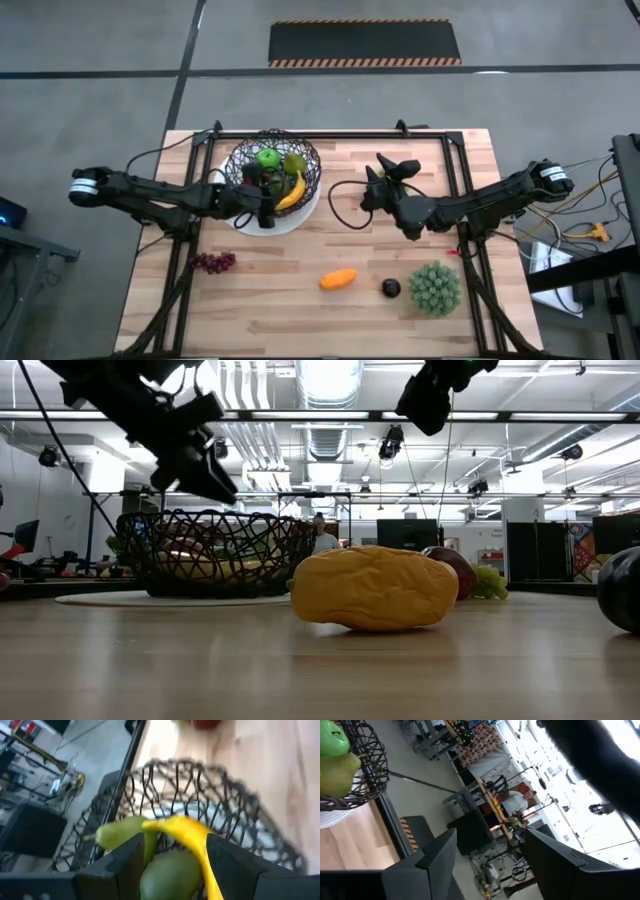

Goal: Build produce basket
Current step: Put the red apple into the woven basket

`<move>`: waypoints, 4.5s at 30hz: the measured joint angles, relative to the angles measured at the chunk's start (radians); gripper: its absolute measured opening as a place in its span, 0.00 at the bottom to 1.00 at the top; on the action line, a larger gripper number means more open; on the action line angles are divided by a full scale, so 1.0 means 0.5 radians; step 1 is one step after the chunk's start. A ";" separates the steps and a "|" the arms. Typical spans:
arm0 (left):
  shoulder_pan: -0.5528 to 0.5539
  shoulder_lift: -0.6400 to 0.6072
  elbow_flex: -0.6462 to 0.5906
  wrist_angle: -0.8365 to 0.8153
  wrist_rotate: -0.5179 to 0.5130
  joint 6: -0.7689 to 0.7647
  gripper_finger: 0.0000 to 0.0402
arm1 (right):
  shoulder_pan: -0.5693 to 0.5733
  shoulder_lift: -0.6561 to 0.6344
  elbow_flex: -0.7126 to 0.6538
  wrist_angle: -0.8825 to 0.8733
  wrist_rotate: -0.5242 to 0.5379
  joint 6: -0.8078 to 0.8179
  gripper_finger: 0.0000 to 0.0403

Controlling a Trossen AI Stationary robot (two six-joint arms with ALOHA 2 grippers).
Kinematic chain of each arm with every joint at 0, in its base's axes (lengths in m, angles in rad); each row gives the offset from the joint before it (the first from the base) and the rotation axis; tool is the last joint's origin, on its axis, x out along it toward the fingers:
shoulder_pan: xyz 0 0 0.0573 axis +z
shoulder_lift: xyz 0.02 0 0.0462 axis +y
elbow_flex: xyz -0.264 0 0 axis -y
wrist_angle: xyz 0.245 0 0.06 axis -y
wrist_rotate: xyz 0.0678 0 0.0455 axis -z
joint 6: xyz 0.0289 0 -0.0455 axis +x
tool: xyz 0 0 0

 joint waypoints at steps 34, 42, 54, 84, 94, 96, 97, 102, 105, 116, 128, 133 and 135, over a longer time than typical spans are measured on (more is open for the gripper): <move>-0.177 -0.361 0.016 0.839 0.412 0.281 0.49 | -0.539 -0.048 0.457 -2.723 -1.896 3.040 0.55; -0.176 -0.362 0.016 0.858 0.407 0.317 0.49 | -0.621 -0.029 0.276 -2.750 -2.005 3.137 0.55; -0.176 -0.351 0.016 0.909 0.406 0.317 0.49 | -0.714 0.186 0.229 -2.546 -2.034 3.125 0.55; -0.176 -0.336 0.016 0.907 0.398 0.317 0.49 | -0.742 0.590 0.348 -2.521 -1.804 3.077 0.55; -0.176 -0.336 0.016 0.908 0.398 0.317 0.49 | -0.745 0.766 0.354 -2.404 -1.823 3.011 0.55; -0.176 -0.336 0.016 0.908 0.398 0.317 0.49 | -0.743 0.795 0.355 -2.404 -1.807 3.009 0.54; -0.176 -0.336 0.016 0.907 0.398 0.317 0.49 | -0.743 0.804 0.355 -2.405 -1.806 3.001 0.53; -0.176 -0.336 0.016 0.908 0.398 0.317 0.49 | -0.743 0.836 0.356 -2.425 -1.814 3.042 0.52; -0.175 -0.336 0.016 0.908 0.398 0.317 0.49 | -0.743 0.817 0.356 -2.462 -1.889 3.096 0.57; -0.176 -0.335 0.016 0.908 0.398 0.317 0.49 | -0.744 0.652 0.426 -2.444 -1.878 3.180 0.81; -0.175 -0.335 0.016 0.907 0.399 0.317 0.49 | -0.806 0.755 0.430 -2.230 -1.731 3.441 0.82; -0.175 -0.335 0.016 0.908 0.399 0.318 0.49 | -0.831 0.786 0.430 -2.103 -1.677 3.497 0.81; -0.176 -0.335 0.016 0.908 0.399 0.318 0.49 | -0.840 0.806 0.430 -2.057 -1.679 3.496 0.81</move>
